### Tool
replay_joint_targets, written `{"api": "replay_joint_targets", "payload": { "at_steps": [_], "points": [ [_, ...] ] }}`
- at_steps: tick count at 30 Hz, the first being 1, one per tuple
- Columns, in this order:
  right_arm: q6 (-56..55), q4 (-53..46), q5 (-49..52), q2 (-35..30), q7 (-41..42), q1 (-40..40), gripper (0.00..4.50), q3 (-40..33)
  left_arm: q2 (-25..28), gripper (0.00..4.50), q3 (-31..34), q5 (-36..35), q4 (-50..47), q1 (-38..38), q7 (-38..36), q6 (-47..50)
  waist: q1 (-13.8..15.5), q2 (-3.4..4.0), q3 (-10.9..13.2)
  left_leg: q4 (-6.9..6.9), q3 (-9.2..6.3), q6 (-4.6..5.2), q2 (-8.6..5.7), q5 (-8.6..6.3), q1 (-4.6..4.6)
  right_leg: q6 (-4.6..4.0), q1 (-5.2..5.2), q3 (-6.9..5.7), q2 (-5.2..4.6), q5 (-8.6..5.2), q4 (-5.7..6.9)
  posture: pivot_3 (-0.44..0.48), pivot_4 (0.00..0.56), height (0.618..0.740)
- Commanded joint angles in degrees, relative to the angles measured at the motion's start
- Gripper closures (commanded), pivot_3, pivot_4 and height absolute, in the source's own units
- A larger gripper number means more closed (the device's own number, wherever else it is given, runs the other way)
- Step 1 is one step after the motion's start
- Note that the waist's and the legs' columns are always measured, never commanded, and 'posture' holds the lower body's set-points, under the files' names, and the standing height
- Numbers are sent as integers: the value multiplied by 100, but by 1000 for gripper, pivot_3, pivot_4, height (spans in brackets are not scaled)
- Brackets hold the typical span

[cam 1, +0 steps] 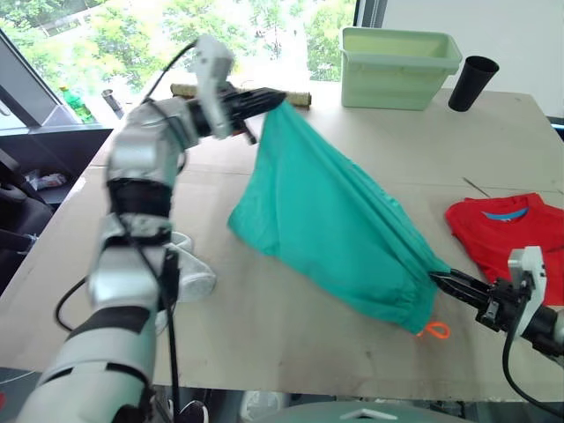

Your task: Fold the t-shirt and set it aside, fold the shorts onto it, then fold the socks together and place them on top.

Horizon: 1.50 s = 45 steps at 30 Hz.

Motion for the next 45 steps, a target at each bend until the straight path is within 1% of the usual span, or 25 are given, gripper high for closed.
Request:
{"api": "replay_joint_targets", "payload": {
  "at_steps": [1, 3, 6, 12, 13, 15, 16, 17, 18, 19, 20, 21, 22, 23, 25, 26, 28, 30, 32, 33, 35, 38, 41, 45],
  "points": [
    [101, 39, -102, 53, -408, 38, 4500, -196, -173, 4449, 49, 463, 1020, -541, 278, -1077, -81, 1, 0, 0, 6, 0, 2, 0, 4, 1, -1, 8, 0, 1, 1, 0, 150, 737],
    [351, 53, -101, -13, -661, -17, 4500, -139, -418, 4449, -54, 748, 1573, -745, 458, -1444, -158, 1, 0, -1, 9, 0, 5, 0, 6, 0, -2, 10, 0, 3, 3, 0, 150, 737],
    [579, 43, -169, -56, -951, -156, 4500, -43, -675, 4449, -509, 1533, 2221, -896, 981, -1835, -160, 0, 0, -3, 7, 0, 7, 0, 5, 0, -5, 7, 3, 3, 4, 0, 150, 737],
    [619, 113, -264, 132, -1341, -668, 4500, -1, -1006, 4449, -1072, 2559, 2826, -685, 1716, -2235, -157, -1, 0, -3, 7, 0, 8, 0, 0, 0, -11, 8, 6, 3, 4, 0, 150, 737],
    [564, 156, -330, 170, -1399, -757, 4158, 6, -1053, 4483, -1081, 2642, 2885, -633, 1848, -2235, -153, -2, 1, -3, 7, 0, 8, 0, 0, 0, -12, 9, 5, 3, 4, 0, 150, 737],
    [393, 271, -485, 231, -1474, -903, 3484, -34, -1136, 3774, -982, 2695, 2966, -582, 2244, -2252, -153, -2, 1, -3, 7, 0, 8, 0, -1, 0, -12, 9, 4, 3, 3, 0, 150, 737],
    [343, 320, -524, 253, -1497, -950, 3006, -88, -1162, 3456, -906, 2702, 2987, -576, 2537, -2277, -153, -2, 1, -2, 6, 0, 8, 0, -1, 0, -12, 9, 4, 3, 3, 0, 150, 737],
    [281, 356, -568, 263, -1507, -975, 2541, -155, -1181, 2995, -802, 2682, 2990, -577, 2882, -2376, -153, -2, 1, -2, 6, 0, 7, 0, -1, 0, -12, 9, 2, 3, 3, 0, 150, 737],
    [245, 377, -574, 260, -1498, -983, 2070, -225, -1194, 2510, -672, 2620, 2993, -589, 3112, -2412, -150, -3, 2, -2, 6, 0, 7, 0, -2, 0, -12, 8, 2, 3, 4, 0, 150, 737],
    [237, 389, -545, 244, -1480, -979, 1409, -307, -1198, 1873, -537, 2553, 2998, -615, 3256, -2393, -150, -4, 2, -2, 5, 0, 8, 0, -3, 0, -12, 8, 2, 3, 4, 0, 150, 737],
    [229, 397, -525, 232, -1462, -974, 956, -356, -1201, 1395, -449, 2518, 3004, -632, 3324, -2375, -152, -3, 2, -2, 5, 0, 8, 0, -4, 0, -13, 8, 2, 3, 4, 0, 150, 737],
    [214, 397, -503, 217, -1429, -963, 584, -410, -1190, 1018, -368, 2499, 3000, -651, 3363, -2385, -155, -3, 1, -2, 5, 0, 7, 0, -3, 0, -12, 8, 1, 3, 5, 0, 150, 737],
    [195, 399, -464, 218, -1447, -979, 11, -531, -1148, 323, -291, 2486, 2974, -688, 3438, -2437, -155, -3, 1, -2, 6, 0, 7, 0, -2, 0, -12, 7, 1, 3, 5, 0, 150, 737],
    [200, 403, -390, 211, -1440, -993, 0, -666, -1096, 18, -226, 2480, 2941, -727, 3478, -2485, -155, -3, 1, -2, 6, 0, 7, 0, -2, 0, -12, 7, 1, 3, 6, 0, 150, 737],
    [233, 404, -266, 204, -1432, -997, 0, -876, -1032, 18, -140, 2477, 2886, -767, 3439, -2565, -156, -3, 1, -2, 7, -1, 7, 0, -2, 0, -12, 7, 1, 3, 6, 0, 150, 737],
    [356, 389, -116, 184, -1442, -968, 0, -1014, -1003, 18, -72, 2424, 2820, -766, 3267, -2669, -155, -3, 1, -2, 7, -1, 7, 0, -1, 0, -12, 6, 2, 4, 6, 0, 150, 737],
    [654, 229, 313, 170, -1404, -781, 0, -1289, -989, 18, 47, 2242, 2610, -701, 2613, -3031, -148, -2, 1, -2, 7, -1, 7, 0, 0, 0, -12, 6, 2, 4, 7, 0, 150, 737],
    [1038, -149, 1092, 262, -1277, -292, 0, -1476, -961, 18, 41, 2066, 2361, -483, 1567, -3341, -106, 0, -1, -3, 5, -1, 7, 0, -4, -1, -11, -1, 0, 4, 5, 0, 150, 737],
    [1313, -491, 1520, 217, -1093, 231, 0, -1472, -914, 18, -73, 2070, 2220, -230, 838, -3518, -119, 1, -3, -6, 3, -3, 8, -1, 2, -3, -4, -4, -2, 4, 3, 0, 150, 737],
    [1374, -641, 1512, 134, -952, 482, 0, -1365, -872, 18, -178, 2178, 2211, -88, 702, -3609, -139, 7, -7, -7, 3, -3, 8, -1, 1, -4, -5, -4, -2, 4, 2, 0, 150, 737],
    [1435, -877, 1310, -25, -806, 792, 0, -1009, -806, 18, -362, 2381, 2273, 210, 515, -3653, -169, 17, -14, -8, 4, -3, 8, -1, 7, -4, -1, -2, -3, 4, 3, 0, 150, 737],
    [1378, -1005, 911, -94, -1058, 736, 0, -494, -718, 18, -668, 2733, 2373, 516, 593, -3780, -256, 10, -20, -7, 7, 0, 14, -2, 11, -3, -3, 3, 4, 4, 3, 0, 150, 737],
    [1210, -845, 381, 66, -1448, 358, 0, 17, -649, 18, -897, 2996, 2482, 831, 715, -3850, -252, 4, -19, 0, 2, 23, 16, -16, 3, -2, -10, 2, 5, 5, 9, 0, 150, 737],
    [1103, -618, -209, 288, -1936, -160, 0, 514, -453, 18, -1187, 3364, 2580, 1209, 948, -3914, -199, 0, -36, 3, 1, 1, 13, -3, 4, -2, -9, 1, 0, 5, 8, 0, 150, 737]
  ]
}}
